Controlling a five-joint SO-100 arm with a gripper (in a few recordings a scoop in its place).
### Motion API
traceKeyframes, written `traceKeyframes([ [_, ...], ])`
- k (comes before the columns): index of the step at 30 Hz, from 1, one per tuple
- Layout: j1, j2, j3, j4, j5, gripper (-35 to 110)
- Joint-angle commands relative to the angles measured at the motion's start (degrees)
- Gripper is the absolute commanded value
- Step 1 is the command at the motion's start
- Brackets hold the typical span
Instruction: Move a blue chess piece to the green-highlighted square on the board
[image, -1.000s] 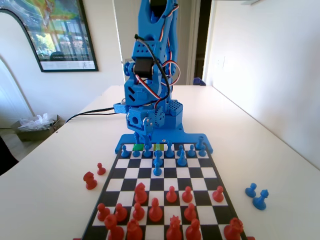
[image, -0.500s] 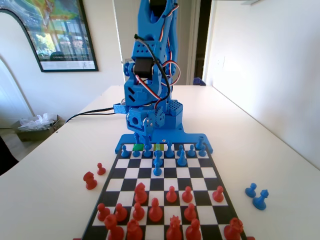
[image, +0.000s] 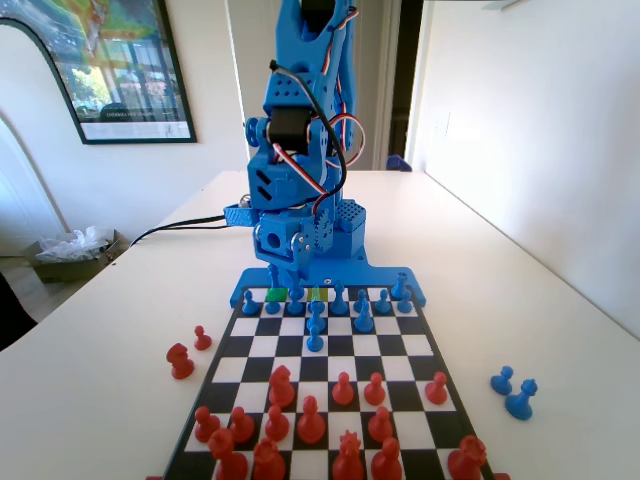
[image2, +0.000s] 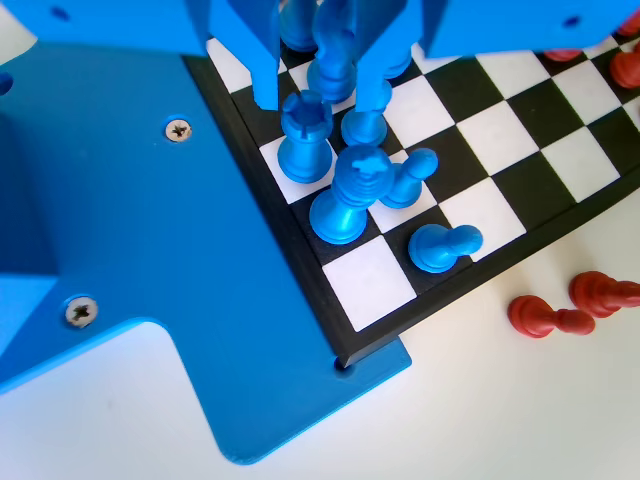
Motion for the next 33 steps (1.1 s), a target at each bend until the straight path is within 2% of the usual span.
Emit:
traceKeyframes([
  [1, -0.79, 3.08, -2.02, 1.85, -13.45, 11],
  [17, -7.73, 11.43, -6.50, 14.94, -5.89, 10],
  [25, -11.34, 15.12, -14.06, 25.66, -1.23, 1],
  [33, -14.94, 19.16, -22.85, 35.95, 9.14, 1],
])
